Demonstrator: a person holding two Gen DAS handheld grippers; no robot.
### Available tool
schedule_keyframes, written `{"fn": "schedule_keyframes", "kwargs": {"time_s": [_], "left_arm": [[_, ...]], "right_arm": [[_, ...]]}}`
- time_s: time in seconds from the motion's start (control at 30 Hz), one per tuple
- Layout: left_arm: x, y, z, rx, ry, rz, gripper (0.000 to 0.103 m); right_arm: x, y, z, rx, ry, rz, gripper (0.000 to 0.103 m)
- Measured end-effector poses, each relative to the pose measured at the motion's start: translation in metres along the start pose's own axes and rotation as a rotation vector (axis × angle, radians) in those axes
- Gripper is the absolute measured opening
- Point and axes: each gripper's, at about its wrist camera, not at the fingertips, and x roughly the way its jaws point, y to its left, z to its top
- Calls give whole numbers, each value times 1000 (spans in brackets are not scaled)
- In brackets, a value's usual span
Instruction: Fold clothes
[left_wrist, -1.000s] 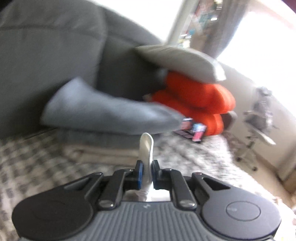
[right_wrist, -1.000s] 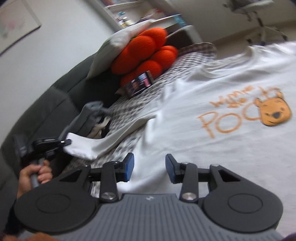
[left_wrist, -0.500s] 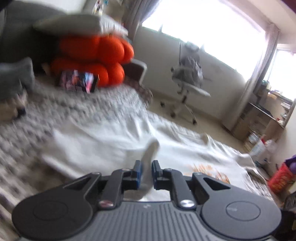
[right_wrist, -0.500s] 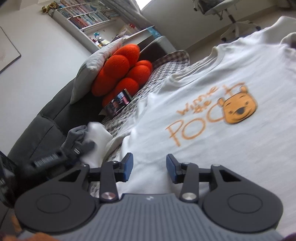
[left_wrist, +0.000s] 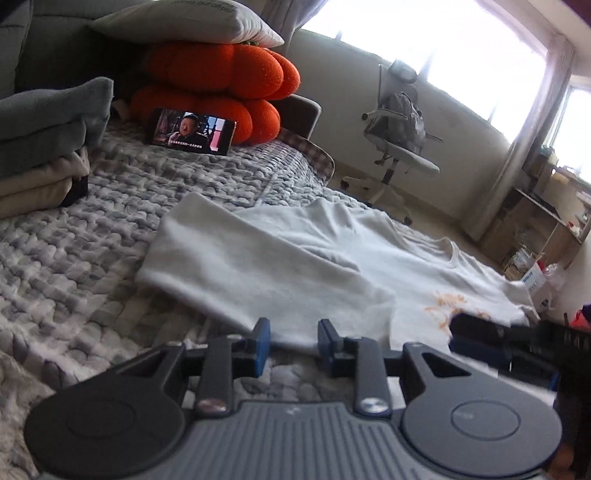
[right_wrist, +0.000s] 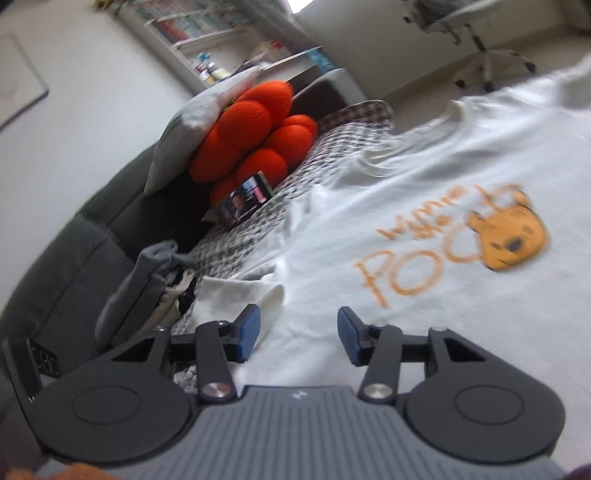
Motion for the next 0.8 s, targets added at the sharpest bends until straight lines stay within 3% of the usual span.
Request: {"fn": "schedule_keyframes", "kwargs": {"time_s": [0.13,0.27,0.47,0.6,0.67,0.7,0.73,0.8], "left_arm": [[1,-6,-3,43,-16,13,32],[2,-9,-4,63,-22,12,33],[2,-10,-6,62,-26,6,40],[2,-12,-7,67,-27,5,41],[3,-13,-7,76,-26,9,42],[3,-14,-8,80,-25,10,42],[4,-14,-8,83,-24,11,42],[5,-13,-8,83,-21,10,43]], "right_arm": [[23,18,4,-67,49,2,51],[41,23,3,-31,100,51,51],[53,23,7,-4,91,17,51],[59,31,6,-61,87,15,52],[60,30,3,-57,84,36,48],[61,29,3,-52,83,51,36],[60,28,3,-49,76,50,31],[57,26,4,-45,56,32,31]]}}
